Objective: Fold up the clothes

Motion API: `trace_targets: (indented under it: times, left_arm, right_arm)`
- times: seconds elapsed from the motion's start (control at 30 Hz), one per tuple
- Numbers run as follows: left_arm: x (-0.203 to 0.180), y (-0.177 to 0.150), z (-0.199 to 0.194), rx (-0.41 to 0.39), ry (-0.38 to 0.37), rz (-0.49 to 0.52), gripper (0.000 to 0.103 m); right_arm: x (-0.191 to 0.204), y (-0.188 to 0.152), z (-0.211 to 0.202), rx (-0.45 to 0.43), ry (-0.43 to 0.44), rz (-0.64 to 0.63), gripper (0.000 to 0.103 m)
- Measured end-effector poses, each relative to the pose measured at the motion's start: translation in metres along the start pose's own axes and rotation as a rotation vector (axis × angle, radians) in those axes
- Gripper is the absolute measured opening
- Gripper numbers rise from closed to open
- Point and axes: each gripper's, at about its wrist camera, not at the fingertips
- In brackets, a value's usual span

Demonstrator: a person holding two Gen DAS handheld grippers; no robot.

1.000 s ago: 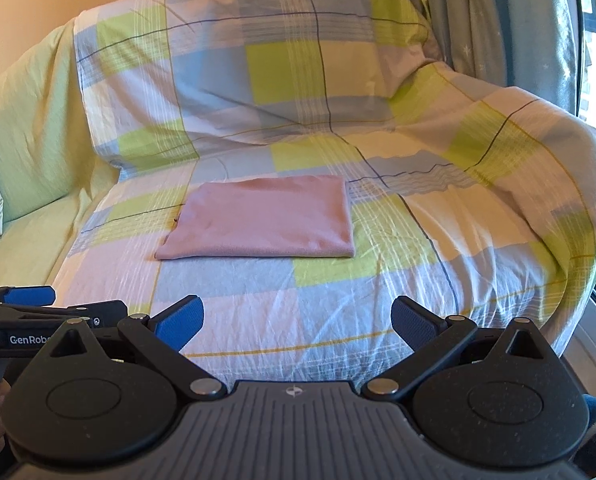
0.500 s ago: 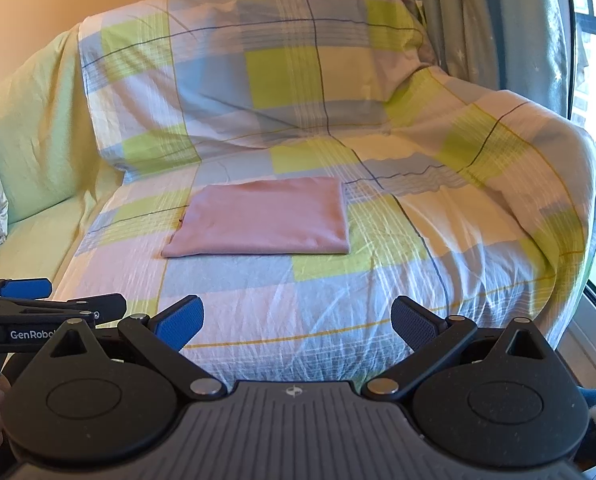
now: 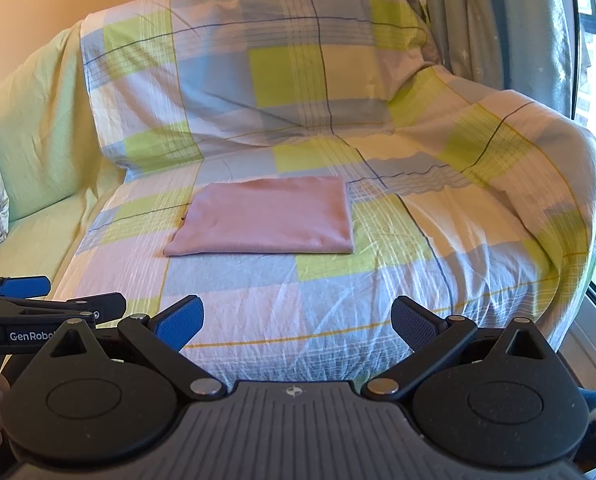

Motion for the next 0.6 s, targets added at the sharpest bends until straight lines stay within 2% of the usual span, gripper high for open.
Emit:
trace_targets:
  times: [0.6]
  left_arm:
    - [-0.0023,0.0005,0.0017,0.002,0.005,0.012,0.102]
  right_arm:
    - [-0.0023,0.001,0.0033,0.004,0.004,0.004,0.103]
Point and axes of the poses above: each gripper's, at about its wrist camera, not at the fingertips, and z roughly the way its jaws point, x to its left, y to its top, and after that the axes turned 8 degrees about y, right-handed
